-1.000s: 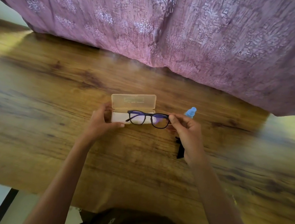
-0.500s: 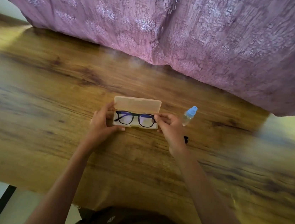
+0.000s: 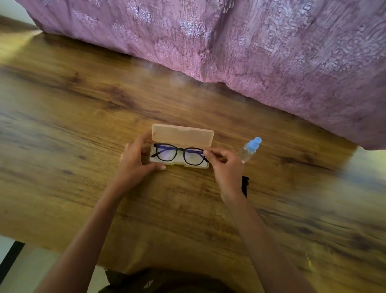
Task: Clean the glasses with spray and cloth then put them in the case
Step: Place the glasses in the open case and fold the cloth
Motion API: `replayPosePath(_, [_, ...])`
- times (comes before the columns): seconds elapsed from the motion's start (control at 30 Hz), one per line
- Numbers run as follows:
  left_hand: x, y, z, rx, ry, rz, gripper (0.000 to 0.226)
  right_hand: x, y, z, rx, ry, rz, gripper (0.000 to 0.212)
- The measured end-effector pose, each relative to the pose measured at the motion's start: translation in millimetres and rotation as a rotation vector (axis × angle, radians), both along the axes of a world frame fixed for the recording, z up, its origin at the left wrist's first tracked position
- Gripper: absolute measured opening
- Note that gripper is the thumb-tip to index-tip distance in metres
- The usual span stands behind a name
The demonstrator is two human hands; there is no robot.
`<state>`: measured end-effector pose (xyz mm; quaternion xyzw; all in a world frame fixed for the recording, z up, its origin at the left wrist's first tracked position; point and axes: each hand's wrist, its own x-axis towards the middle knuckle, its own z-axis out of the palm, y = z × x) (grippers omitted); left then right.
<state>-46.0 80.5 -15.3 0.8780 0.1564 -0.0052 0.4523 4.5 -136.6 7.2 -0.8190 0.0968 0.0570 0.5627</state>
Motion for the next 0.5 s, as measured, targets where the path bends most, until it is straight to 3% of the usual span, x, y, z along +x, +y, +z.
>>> replayPosePath(0.2, [1.9, 1.0, 0.2, 0.020, 0.012, -0.013, 0.095, -0.9, -0.7, -2.2, 0.013, -0.035, 0.003, 0.013])
replayPosePath(0.5, [0.9, 2.5, 2.2, 0.023, 0.020, -0.045, 0.094, -4.6, 3.7, -6.2, -0.124, -0.153, 0.047, 0.016])
